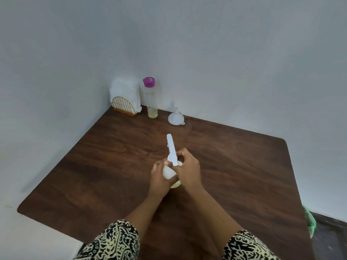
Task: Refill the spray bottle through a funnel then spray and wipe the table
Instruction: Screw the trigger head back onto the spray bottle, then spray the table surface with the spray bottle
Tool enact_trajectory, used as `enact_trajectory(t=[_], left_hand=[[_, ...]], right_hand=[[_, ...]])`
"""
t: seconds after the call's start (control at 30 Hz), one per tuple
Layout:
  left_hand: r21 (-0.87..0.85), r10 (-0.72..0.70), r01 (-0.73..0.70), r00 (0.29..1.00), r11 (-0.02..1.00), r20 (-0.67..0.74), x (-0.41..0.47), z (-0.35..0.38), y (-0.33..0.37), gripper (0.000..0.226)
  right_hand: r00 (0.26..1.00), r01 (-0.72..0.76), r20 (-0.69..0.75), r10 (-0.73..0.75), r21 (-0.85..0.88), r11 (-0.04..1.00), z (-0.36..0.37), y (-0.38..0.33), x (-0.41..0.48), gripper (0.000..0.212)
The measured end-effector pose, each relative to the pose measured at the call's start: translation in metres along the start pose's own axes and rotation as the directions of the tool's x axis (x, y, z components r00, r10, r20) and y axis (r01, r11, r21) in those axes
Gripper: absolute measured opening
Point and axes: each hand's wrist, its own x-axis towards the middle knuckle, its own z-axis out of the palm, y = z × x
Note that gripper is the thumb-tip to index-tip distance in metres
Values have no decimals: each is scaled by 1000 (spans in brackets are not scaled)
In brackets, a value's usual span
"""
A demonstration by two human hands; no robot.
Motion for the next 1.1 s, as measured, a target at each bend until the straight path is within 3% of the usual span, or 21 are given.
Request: enact_trajectory(t=[0.1,0.23,0.4,0.6,0.73,0.9,1.0,1.1], left_hand=[[26,43,-52,963,998,265,12,-19,-12,93],[-26,121,-120,926,992,357,16,-26,-15,91],[-51,119,-109,959,993,259,15,-17,-17,88],[73,83,-95,985,993,151,13,-3,-19,89],[95,130,-150,973,984,192,-4,-13,-3,77],[60,179,-210,928,976,325,-48,-16,29,85],[101,209,-264,903,959,375,-74,-5,44,90],[122,176,-244,896,962,407,-107,16,51,82]], right_hand=[[978,42,208,-32,-44,998,-22,-1,15,26],[931,136,354,-89,-112,984,-31,1,25,24],[971,141,207,-117,-104,985,-21,4,14,25],[990,137,-27,-137,-26,990,-2,8,-1,17],[987,54,148,-68,98,994,-20,2,1,28],[901,130,371,-226,267,955,-61,-7,-21,73],[908,80,350,-232,398,914,-84,-11,-45,68],[937,15,301,-177,471,882,-110,-3,-74,56]])
